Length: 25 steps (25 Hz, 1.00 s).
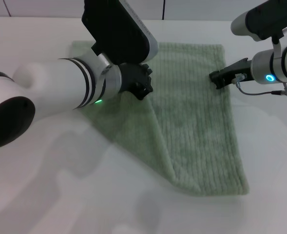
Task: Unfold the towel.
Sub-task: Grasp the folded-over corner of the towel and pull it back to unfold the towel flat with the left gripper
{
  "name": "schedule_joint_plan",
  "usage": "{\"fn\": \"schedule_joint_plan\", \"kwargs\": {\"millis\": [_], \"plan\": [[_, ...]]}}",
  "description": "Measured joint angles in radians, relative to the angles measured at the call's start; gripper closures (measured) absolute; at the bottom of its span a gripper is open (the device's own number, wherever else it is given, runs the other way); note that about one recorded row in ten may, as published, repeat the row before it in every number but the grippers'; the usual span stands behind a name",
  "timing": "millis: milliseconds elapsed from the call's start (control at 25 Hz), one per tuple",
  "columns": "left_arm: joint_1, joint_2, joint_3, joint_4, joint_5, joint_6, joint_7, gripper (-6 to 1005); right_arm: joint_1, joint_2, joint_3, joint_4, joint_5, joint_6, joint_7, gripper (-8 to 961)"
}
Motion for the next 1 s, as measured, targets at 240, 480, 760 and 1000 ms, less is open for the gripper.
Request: {"fn": "schedule_joint_plan", "kwargs": {"millis": [240, 480, 760, 1000], "plan": [[0.017, 0.000, 0.000, -0.018, 0.001, 0.002, 0.000, 936, 0.000, 0.000, 0.000, 0.000, -0.001, 0.000, 0.000, 954], [0.035, 0.000, -0.002, -0.034, 0.002, 0.003, 0.000, 933, -0.001, 0.000, 0.000, 0.001, -0.002, 0.000, 0.000, 953], [0.055, 0.000, -0.014, -0.052, 0.001, 0.004, 0.000, 929, -0.004, -0.001, 0.002, 0.002, -0.002, 0.000, 0.000, 954], [0.081, 0.000, -0.025, -0.063, 0.001, 0.004, 0.000, 926, -0.004, -0.001, 0.003, 0.002, -0.002, 0.000, 0.000, 954]]}}
